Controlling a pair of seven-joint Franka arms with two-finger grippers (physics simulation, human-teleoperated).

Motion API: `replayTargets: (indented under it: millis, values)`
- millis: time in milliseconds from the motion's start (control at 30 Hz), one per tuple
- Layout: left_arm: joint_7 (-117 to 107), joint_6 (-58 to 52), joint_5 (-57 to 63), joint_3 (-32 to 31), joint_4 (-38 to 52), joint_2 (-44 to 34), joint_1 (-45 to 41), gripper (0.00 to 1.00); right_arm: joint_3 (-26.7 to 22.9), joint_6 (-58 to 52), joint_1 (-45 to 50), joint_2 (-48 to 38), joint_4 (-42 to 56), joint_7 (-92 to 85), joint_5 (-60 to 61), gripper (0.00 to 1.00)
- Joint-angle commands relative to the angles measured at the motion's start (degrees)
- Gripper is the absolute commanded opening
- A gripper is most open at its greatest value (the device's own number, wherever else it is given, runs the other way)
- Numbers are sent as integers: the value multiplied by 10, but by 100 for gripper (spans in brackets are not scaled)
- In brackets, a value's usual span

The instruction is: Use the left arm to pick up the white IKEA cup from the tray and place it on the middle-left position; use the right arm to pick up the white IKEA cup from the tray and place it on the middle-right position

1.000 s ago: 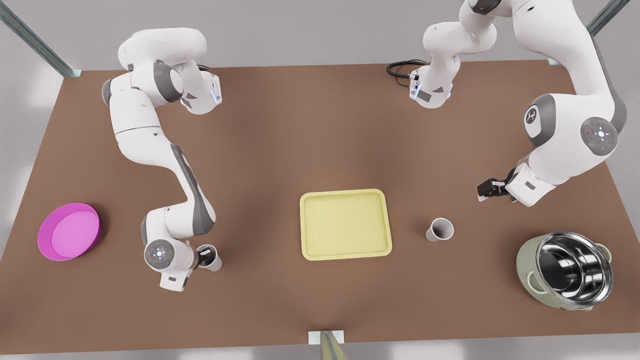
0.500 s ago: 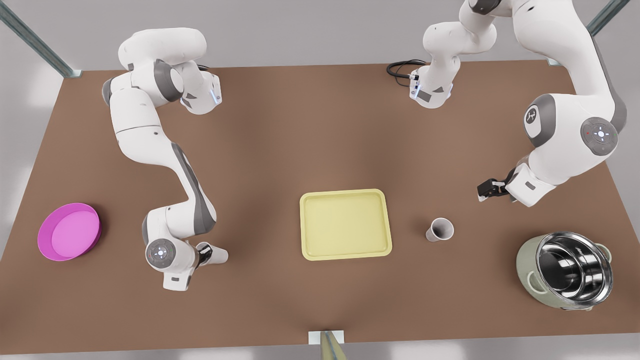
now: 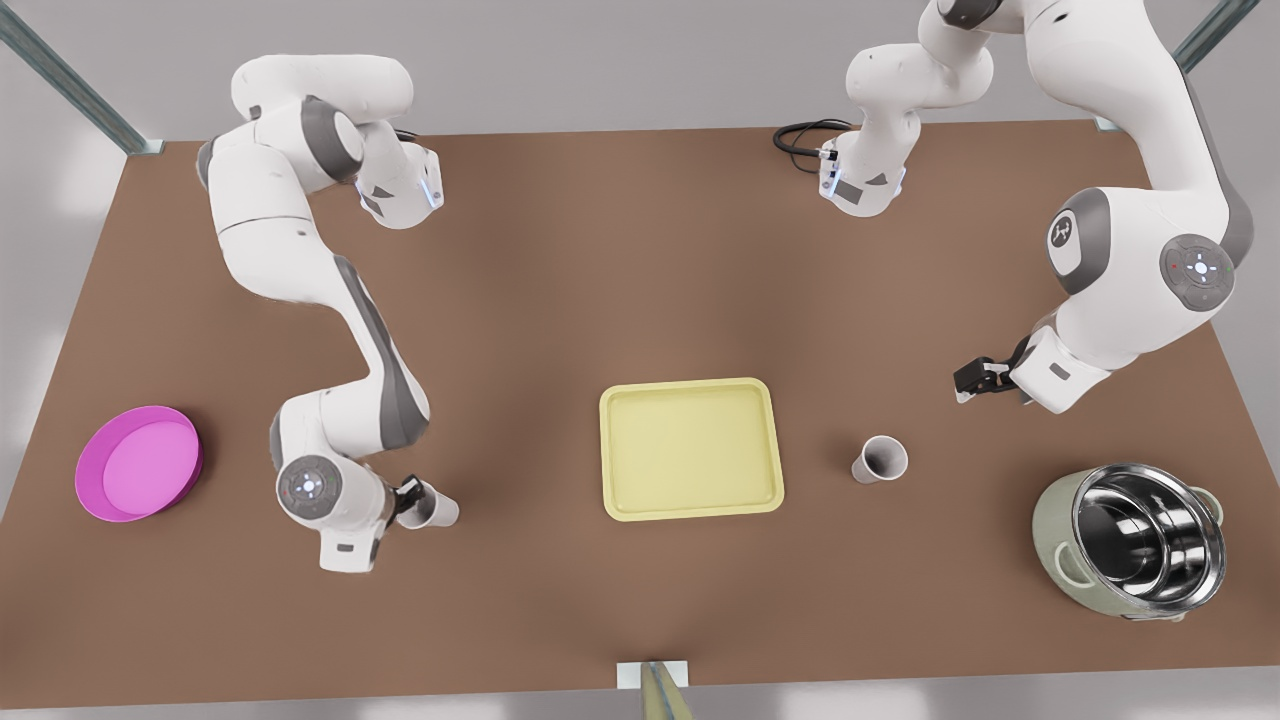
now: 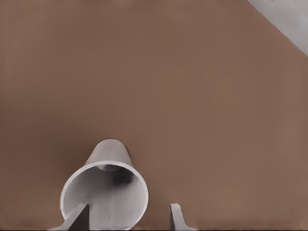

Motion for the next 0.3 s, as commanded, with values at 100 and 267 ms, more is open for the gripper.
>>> replayTargets:
  millis: [100,267]
  values:
    - [-2,0,0,1,0,-1,0,100,1,-119,-33,-141,0,105,64,100]
    - [-2,0,-1,0,0,-1,-4,100,-6,-175,-71,-164,-9,247,17,100]
